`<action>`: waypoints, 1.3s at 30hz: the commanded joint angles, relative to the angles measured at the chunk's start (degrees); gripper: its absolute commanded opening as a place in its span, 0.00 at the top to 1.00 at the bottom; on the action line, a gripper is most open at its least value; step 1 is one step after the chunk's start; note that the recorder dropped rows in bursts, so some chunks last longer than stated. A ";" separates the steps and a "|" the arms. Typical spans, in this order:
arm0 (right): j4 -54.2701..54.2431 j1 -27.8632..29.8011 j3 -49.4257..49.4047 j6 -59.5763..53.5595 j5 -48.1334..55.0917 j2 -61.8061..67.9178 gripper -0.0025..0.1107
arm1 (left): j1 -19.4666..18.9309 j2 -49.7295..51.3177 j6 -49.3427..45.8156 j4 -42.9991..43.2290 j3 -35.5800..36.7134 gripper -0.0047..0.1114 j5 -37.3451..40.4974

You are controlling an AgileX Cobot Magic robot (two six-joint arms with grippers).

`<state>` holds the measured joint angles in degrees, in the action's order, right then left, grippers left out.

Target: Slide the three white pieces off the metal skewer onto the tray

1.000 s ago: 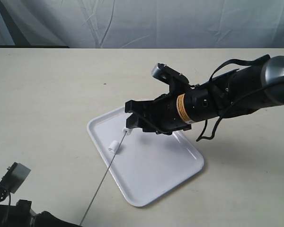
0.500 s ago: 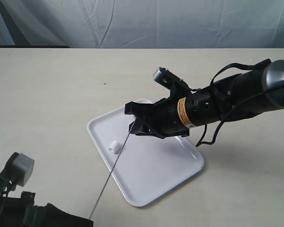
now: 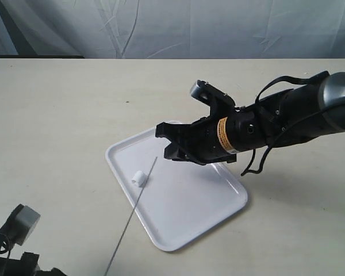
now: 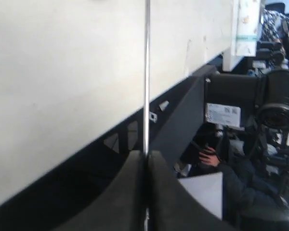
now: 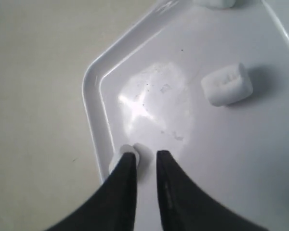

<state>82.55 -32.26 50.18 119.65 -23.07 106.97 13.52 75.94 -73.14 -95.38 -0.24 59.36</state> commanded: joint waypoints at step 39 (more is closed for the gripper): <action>17.40 0.26 -10.44 -1.24 -0.18 -25.64 0.85 | 0.30 14.33 0.85 10.03 -21.53 0.96 -12.04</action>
<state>99.75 -32.26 40.02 118.88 -22.79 81.88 13.52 87.77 -69.97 -85.35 -20.10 46.88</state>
